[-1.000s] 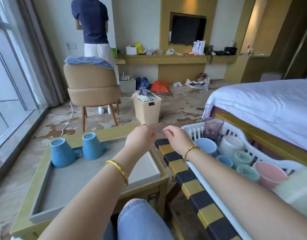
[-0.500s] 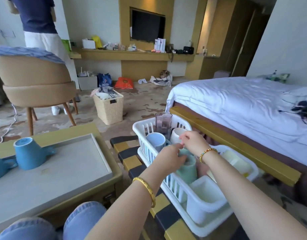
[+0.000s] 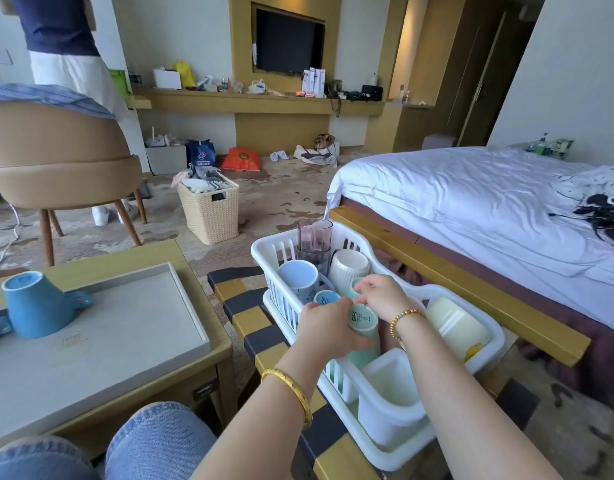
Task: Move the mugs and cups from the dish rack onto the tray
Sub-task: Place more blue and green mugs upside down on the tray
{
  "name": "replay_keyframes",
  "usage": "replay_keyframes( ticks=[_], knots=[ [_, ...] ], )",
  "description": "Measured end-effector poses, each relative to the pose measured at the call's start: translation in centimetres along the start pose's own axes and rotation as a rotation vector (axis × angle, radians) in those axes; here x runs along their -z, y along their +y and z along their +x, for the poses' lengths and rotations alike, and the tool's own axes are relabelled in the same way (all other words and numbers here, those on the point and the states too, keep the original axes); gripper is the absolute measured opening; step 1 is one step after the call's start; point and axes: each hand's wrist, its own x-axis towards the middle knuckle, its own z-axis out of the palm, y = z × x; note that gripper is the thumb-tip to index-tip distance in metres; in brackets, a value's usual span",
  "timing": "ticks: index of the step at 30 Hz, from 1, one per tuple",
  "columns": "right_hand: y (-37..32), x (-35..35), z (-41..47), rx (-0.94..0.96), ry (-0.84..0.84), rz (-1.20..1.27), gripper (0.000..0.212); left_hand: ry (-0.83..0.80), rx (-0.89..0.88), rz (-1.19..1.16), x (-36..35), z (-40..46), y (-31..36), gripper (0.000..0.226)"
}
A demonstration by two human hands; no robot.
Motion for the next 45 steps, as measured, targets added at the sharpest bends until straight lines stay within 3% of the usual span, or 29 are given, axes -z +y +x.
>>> replay_keyframes(
  ticks=[4, 10, 13, 16, 18, 23, 25, 29, 33, 35, 39, 40, 45],
  knots=[
    [0.0, 0.3, 0.2, 0.003, 0.046, 0.206, 0.025, 0.103, 0.000, -0.092, 0.0, -0.3, 0.3, 0.051],
    [-0.1, 0.3, 0.5, 0.018, 0.110, 0.423, 0.023, 0.233, 0.127, -0.575, 0.8, -0.5, 0.2, 0.046],
    [0.0, 0.0, 0.5, 0.030, 0.069, 0.378, 0.027, 0.278, 0.191, -0.739, 1.1, -0.4, 0.2, 0.046],
    [0.2, -0.1, 0.4, 0.026, 0.027, 0.316, 0.023, 0.315, 0.211, -0.954, 1.3, -0.3, -0.3, 0.030],
    [0.0, 0.0, 0.2, 0.010, 0.004, 0.368, 0.021, 0.343, 0.194, -1.084, 1.9, -0.3, -0.7, 0.020],
    [-0.8, -0.3, 0.0, -0.024, -0.058, 0.617, 0.021, 0.362, 0.156, -1.243, 3.7, 0.0, -1.9, 0.022],
    [-1.8, -0.6, -0.1, -0.020, -0.084, 0.702, 0.020, 0.380, 0.169, -1.253, 4.5, 0.2, -2.3, 0.029],
    [-5.4, -1.7, -0.3, 0.045, -0.087, 0.755, 0.024, 0.471, 0.199, -1.262, 6.7, 0.7, -3.3, 0.068],
    [-9.8, -5.3, -0.9, 0.120, -0.139, 0.587, 0.029, 0.538, 0.283, -1.222, 9.5, 0.2, -6.3, 0.084],
    [-11.9, -7.7, -1.3, 0.182, -0.191, 0.466, 0.035, 0.561, 0.335, -1.167, 11.1, -0.9, -8.8, 0.083],
    [-15.4, -13.0, -2.2, 0.310, -0.347, 0.232, 0.030, 0.612, 0.313, -0.990, 14.6, -4.2, -14.9, 0.049],
    [-16.1, -14.4, -2.5, 0.342, -0.376, 0.184, 0.024, 0.606, 0.314, -0.938, 15.4, -5.0, -16.4, 0.048],
    [-18.9, -21.8, -3.9, 0.386, -0.539, -0.007, 0.035, 0.541, 0.334, -0.773, 17.6, -9.2, -24.0, 0.047]
  ],
)
